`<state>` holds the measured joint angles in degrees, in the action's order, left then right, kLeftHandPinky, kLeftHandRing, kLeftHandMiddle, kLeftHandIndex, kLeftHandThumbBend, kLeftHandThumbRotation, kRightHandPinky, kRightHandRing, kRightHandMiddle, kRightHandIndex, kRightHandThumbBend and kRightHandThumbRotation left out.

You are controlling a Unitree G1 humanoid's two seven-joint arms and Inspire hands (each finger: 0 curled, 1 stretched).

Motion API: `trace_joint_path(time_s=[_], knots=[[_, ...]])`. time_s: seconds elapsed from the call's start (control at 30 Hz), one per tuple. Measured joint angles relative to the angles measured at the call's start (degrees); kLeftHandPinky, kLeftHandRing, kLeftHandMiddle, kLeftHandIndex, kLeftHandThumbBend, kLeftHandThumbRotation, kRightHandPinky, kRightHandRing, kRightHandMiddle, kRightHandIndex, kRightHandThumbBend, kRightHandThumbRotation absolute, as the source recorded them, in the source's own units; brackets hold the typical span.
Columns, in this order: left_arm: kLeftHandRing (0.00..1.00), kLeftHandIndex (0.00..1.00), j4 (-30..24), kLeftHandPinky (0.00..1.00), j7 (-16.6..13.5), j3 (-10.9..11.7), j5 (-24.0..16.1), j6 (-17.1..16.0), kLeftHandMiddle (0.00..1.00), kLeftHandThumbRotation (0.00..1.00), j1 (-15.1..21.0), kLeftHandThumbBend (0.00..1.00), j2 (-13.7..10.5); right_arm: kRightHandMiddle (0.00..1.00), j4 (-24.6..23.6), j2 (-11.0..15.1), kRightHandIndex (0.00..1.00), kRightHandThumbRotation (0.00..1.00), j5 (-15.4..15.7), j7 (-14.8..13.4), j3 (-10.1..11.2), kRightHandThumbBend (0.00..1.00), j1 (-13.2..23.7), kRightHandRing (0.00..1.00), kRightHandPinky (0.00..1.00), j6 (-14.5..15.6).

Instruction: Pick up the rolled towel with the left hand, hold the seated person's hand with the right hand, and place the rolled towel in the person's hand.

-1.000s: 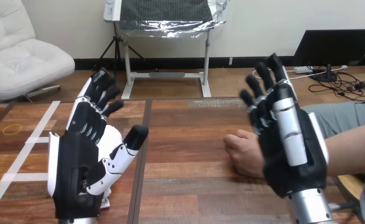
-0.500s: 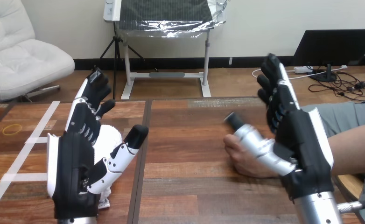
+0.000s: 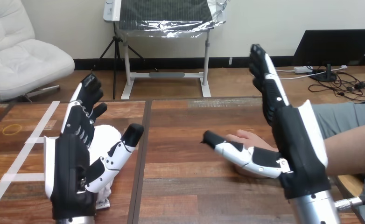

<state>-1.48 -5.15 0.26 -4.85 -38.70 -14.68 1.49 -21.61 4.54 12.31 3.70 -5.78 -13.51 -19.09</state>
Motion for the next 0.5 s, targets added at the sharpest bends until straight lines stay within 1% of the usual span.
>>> trace_joint_path(time_s=[0.33,0.5], knots=[[0.91,0.89,0.0,0.86,-0.2,0.0,0.1,0.0,0.90,0.27,0.0,0.78,0.0,1.00,-0.7,0.0,1.00,0.00,2.0,-1.0,-0.2,0.73,-0.2,1.00,1.00,0.0],[0.90,0.89,0.0,0.87,-1.3,0.1,-1.1,0.0,0.90,0.27,0.0,0.79,0.0,1.00,-0.7,0.2,1.00,0.00,2.4,-1.6,-0.1,0.74,-0.4,1.00,1.00,0.0]])
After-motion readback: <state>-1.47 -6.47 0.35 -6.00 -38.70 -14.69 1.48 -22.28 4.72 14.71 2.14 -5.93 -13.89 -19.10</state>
